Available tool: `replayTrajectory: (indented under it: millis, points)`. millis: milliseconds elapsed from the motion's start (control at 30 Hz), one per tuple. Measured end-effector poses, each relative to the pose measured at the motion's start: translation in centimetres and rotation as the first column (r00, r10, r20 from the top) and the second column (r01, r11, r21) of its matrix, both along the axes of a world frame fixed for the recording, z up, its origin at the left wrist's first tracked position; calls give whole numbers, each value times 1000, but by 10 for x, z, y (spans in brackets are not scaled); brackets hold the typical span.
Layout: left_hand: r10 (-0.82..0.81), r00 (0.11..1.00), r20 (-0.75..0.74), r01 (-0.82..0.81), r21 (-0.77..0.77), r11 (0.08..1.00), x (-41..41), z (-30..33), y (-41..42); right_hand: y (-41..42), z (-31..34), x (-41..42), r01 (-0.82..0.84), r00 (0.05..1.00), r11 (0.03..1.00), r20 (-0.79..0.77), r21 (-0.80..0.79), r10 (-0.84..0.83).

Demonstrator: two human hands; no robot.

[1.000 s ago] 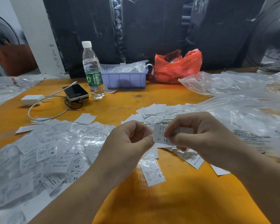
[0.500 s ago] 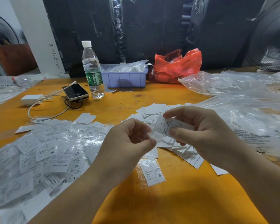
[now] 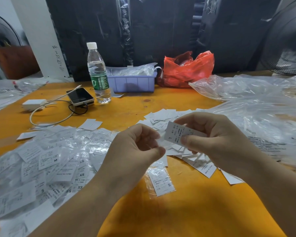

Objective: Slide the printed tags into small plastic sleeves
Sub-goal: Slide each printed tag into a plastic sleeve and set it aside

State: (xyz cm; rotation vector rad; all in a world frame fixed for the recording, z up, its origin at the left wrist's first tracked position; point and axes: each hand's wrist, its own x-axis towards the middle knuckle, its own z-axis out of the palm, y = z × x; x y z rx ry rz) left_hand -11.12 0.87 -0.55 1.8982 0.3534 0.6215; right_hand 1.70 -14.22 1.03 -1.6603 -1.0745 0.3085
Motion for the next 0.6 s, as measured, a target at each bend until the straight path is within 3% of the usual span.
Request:
replayTrajectory:
  millis: [600]
  points:
    - [-8,1000,-13,8,15,1000,0,-1,-1,2,1,-4,77,995,997,68,0,-77]
